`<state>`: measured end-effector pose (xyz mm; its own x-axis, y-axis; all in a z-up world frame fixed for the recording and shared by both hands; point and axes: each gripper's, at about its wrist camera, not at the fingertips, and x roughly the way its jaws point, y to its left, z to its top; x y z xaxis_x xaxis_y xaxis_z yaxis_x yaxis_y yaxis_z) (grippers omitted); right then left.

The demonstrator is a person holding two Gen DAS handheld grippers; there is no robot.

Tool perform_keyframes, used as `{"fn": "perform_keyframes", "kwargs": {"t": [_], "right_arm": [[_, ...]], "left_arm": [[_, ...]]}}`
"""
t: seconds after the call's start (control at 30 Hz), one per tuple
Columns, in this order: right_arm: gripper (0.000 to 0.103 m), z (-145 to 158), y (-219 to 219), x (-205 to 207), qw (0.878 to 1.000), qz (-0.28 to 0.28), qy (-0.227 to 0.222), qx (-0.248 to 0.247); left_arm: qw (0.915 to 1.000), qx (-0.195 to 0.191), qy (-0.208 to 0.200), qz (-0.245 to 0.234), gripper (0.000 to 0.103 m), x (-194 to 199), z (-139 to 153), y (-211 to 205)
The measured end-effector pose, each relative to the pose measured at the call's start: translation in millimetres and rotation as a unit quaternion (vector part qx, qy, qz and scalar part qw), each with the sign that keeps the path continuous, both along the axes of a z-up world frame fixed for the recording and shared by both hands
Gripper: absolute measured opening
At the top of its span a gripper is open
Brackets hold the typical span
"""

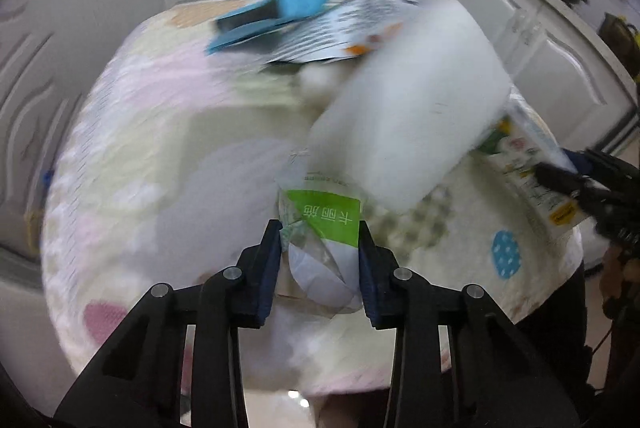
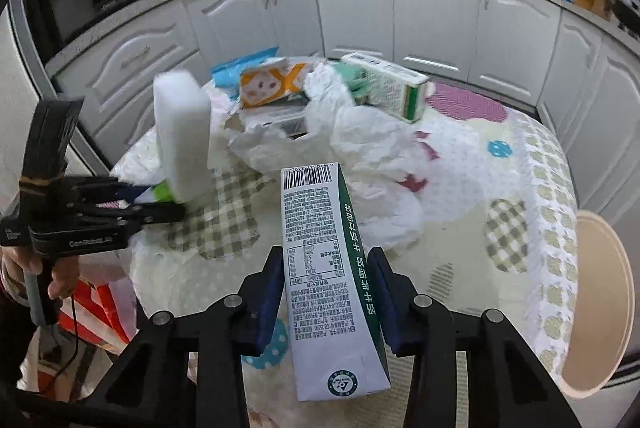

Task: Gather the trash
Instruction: 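Carry the pouch and carton to the beige bin with both tools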

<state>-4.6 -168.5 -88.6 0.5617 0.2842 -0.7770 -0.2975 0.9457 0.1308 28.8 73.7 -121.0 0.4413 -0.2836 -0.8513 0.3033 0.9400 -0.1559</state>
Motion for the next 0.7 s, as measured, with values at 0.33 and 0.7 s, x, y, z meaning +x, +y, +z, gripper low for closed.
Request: {"fn": "perform_keyframes", "kwargs": {"t": [0.33,0.7], "right_arm": [[0.04,10.1,-24.2,-15.1,0.999,-0.028,-0.01,0.023],[0.04,26.7,-48.0,-23.3,0.997,-0.058,-0.035,0.028]], "left_arm": [[0.9949,0.007,-0.023,0.098,0.032,-12.9,20.7,32.2],[0.9948,-0.028,-0.096,0.021,0.032,-23.8,81.0,-39.1]]}}
